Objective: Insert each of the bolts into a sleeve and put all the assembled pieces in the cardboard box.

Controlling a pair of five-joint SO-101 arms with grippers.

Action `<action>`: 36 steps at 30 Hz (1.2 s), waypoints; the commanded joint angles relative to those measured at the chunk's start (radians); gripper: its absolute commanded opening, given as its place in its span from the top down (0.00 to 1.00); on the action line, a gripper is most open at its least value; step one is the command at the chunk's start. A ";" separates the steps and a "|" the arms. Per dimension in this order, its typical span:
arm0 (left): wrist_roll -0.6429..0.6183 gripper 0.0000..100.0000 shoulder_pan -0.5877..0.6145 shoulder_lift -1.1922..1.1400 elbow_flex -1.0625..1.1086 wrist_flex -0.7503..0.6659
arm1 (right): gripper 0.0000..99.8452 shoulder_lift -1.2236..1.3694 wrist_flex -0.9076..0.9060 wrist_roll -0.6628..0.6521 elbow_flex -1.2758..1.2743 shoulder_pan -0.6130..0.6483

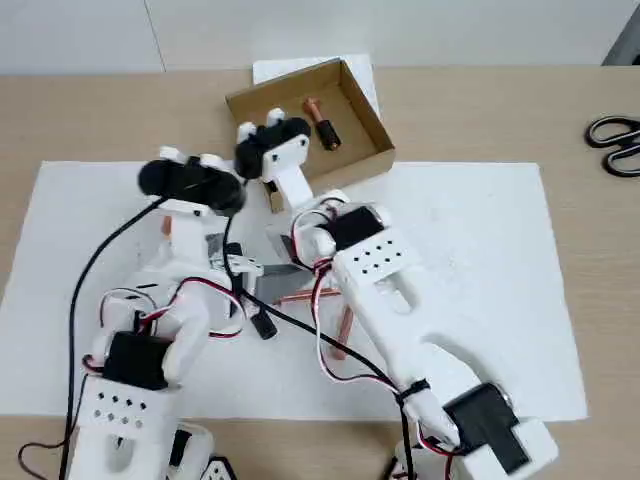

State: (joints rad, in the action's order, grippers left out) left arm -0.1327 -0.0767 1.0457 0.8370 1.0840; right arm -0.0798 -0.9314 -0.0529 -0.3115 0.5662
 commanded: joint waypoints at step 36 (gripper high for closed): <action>-0.003 0.75 0.614 0.011 -0.170 0.144 | 1.00 0.054 -0.074 -0.035 0.203 -0.045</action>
State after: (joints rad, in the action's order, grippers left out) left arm -0.1450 0.5217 1.0518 0.6713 1.2344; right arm -0.0675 -1.0664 -0.0806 -0.1335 0.4879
